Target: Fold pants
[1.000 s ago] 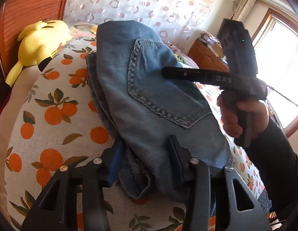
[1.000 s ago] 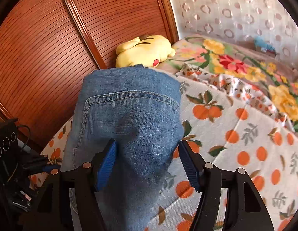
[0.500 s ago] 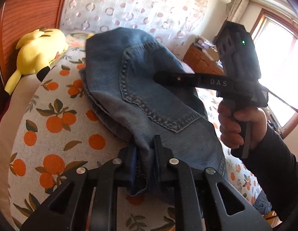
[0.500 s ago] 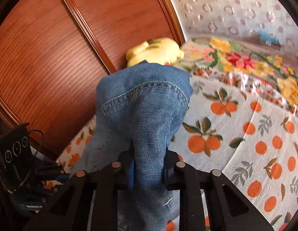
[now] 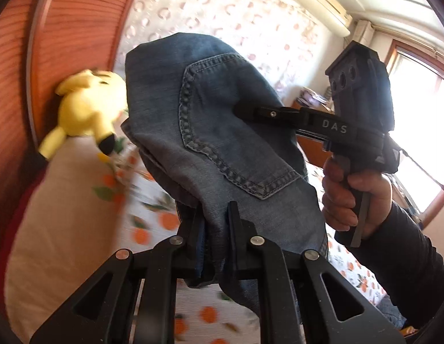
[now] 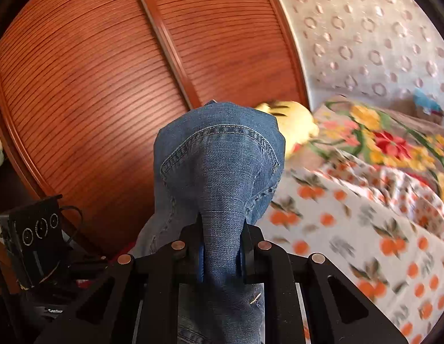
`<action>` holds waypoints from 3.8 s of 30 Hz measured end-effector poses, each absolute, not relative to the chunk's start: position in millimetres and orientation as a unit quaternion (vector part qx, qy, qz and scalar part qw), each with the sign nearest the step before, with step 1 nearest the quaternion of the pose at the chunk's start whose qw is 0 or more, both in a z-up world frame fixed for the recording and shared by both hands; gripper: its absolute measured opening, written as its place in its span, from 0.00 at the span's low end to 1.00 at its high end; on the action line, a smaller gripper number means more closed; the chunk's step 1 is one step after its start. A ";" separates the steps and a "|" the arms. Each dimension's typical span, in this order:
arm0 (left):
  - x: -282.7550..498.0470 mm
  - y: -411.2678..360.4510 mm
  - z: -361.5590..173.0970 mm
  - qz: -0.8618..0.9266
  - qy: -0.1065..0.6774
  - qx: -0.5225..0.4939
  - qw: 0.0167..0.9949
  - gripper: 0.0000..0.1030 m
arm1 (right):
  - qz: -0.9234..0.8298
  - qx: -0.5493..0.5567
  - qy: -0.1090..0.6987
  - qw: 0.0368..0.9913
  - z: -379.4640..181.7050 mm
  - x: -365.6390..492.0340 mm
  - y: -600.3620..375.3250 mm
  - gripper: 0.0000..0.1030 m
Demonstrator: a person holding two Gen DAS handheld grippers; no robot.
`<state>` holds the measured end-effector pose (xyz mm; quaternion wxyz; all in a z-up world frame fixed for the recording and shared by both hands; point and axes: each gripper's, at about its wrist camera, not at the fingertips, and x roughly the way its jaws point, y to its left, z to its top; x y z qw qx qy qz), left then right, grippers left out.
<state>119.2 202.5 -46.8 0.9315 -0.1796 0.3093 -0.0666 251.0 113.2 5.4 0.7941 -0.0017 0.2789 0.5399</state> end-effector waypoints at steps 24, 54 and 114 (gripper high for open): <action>235.7 239.7 -70.0 -0.065 0.409 -0.051 0.909 0.22 | 0.400 -0.001 0.365 0.841 -79.1 326.9 115.4 0.37; 194.8 237.4 -96.2 -0.021 0.396 -0.066 0.916 0.29 | 0.391 -0.098 0.327 0.855 -55.8 318.8 144.8 0.42; 135.7 -0.3 -0.8 -0.080 0.276 -0.002 0.958 0.83 | 0.173 0.005 0.250 0.953 -8.7 -13.1 -119.1 0.63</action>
